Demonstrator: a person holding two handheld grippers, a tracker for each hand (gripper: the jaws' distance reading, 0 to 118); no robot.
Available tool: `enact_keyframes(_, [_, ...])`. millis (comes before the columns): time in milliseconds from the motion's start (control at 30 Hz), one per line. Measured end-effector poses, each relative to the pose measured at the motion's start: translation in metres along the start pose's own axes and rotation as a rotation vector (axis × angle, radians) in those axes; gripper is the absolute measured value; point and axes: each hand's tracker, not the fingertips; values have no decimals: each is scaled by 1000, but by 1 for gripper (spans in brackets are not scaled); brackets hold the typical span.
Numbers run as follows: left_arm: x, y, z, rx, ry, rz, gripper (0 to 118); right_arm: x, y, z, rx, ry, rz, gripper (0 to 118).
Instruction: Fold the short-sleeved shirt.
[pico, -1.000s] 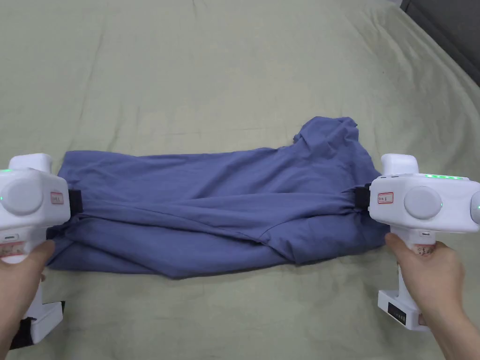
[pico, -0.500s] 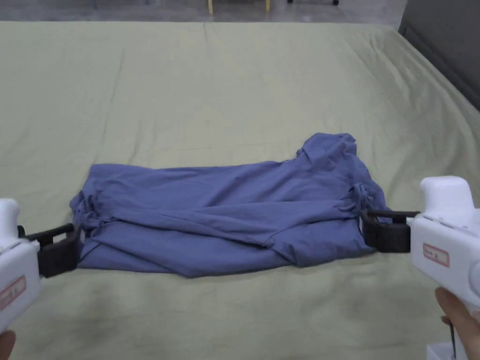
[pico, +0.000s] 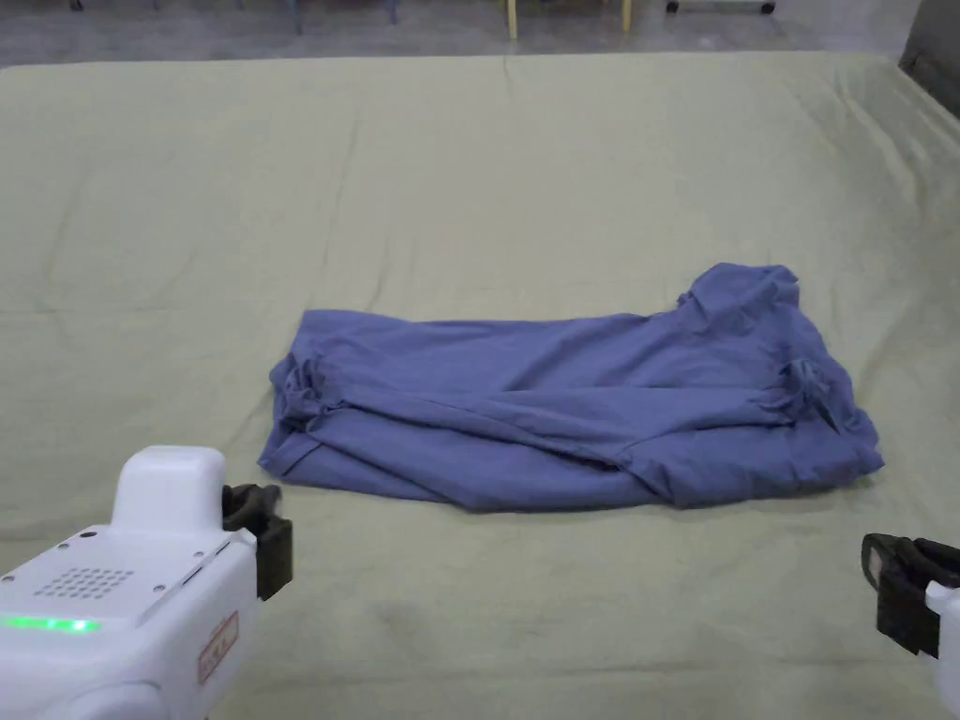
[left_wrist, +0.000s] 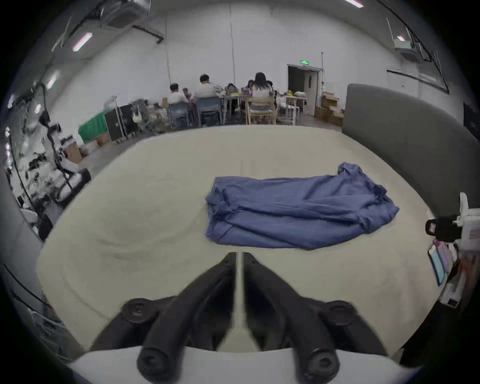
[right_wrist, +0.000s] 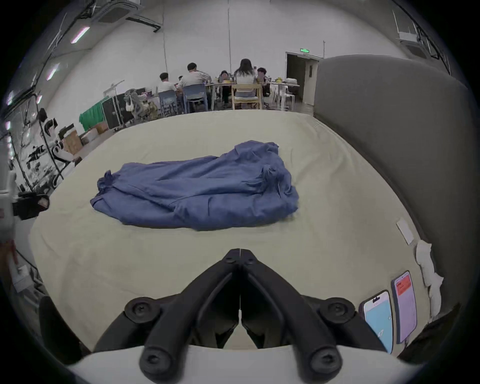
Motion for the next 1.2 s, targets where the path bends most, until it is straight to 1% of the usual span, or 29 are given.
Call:
enact_keyframes(33, [-6,3,-16,-17,-38,24,50,2,2,0,-2,2,1,3])
enact_keyframes(67, [-9,10,-39,-53,-62,35,88,2,4,-1,-3,5,4,3])
enact_keyframes(100, [-12,12,-55,-61,-65,21,97,1,5,-2,-4,8,9,3])
enact_keyframes(133, [-15,16,-76,-62,-46,-4,97,1,7,-2,-4,11,14,3])
enact_keyframes(200, [-21,27,-115,-121,19,-32,97,1,9,-5,-13,13,21,3])
enact_keyframes(300, [-38,33,-167,-181,-9,2,97,-2,11,-12,-31,5,31,3])
enact_keyframes(367, [-41,34,-194,-221,-11,-15,95,-3,11,-19,-48,5,29,3])
enact_keyframes(400, [-42,32,-203,-230,-3,-27,86,-4,10,-22,-53,5,28,3])
enact_keyframes(433, [-44,29,-210,-236,-8,-34,57,-5,10,-25,-63,3,27,3])
enact_keyframes(467, [-48,27,-217,-279,-46,-20,47,-6,9,-29,-75,2,30,3])
enact_keyframes(500, [-49,27,-216,-260,-88,34,33,-8,8,-33,-84,0,33,3])
enact_keyframes(533, [-47,29,-209,-225,-60,20,7,-10,7,-36,-90,-1,35,3])
enact_keyframes(567, [-45,32,-204,-216,-94,14,7,-10,6,-39,-95,2,36,3])
enact_keyframes(600, [-41,32,-201,-216,-78,18,7,-11,5,-42,-102,5,36,3])
enact_keyframes(667, [-32,33,-201,-243,-51,-67,7,-14,4,-51,-121,20,34,3])
enact_keyframes(733, [-30,37,-193,-224,-50,-63,7,-12,6,-58,-130,34,29,4])
enact_keyframes(767, [-32,40,-189,-219,-59,-49,7,-11,8,-62,-129,56,8,23])
enact_keyframes(800, [-34,43,-185,-202,-72,-24,7,-7,13,-66,-129,78,-30,65])
enact_keyframes(833, [-36,45,-179,-187,-85,-2,7,2,18,-72,-119,85,-70,117])
enact_keyframes(867, [-37,48,-174,-188,-90,7,7,12,24,-82,-122,99,-122,118])
enact_keyframes(900, [-37,49,-174,-189,-88,9,7,21,29,-95,-159,110,-155,118])
enact_keyframes(967, [-37,52,-174,-194,-94,20,7,45,36,-118,-122,67,-217,118])
enact_keyframes(1000, [-37,52,-174,-201,-96,23,7,54,40,-130,-154,37,-227,118])
enact_keyframes(1033, [-36,52,-176,-209,-92,26,7,62,44,-145,-193,-8,-220,118])
enact_keyframes(1067, [-34,50,-177,-215,-91,28,7,67,47,-159,-195,-33,-209,118])
enact_keyframes(1133, [-33,49,-181,-224,-88,26,7,77,53,-180,-241,-61,-182,118])
enact_keyframes(1167, [-32,48,-183,-233,-84,20,7,76,55,-191,-239,-49,-163,116])
enact_keyframes(1200, [-32,47,-184,-238,-83,18,7,74,56,-198,-245,-44,-151,108])
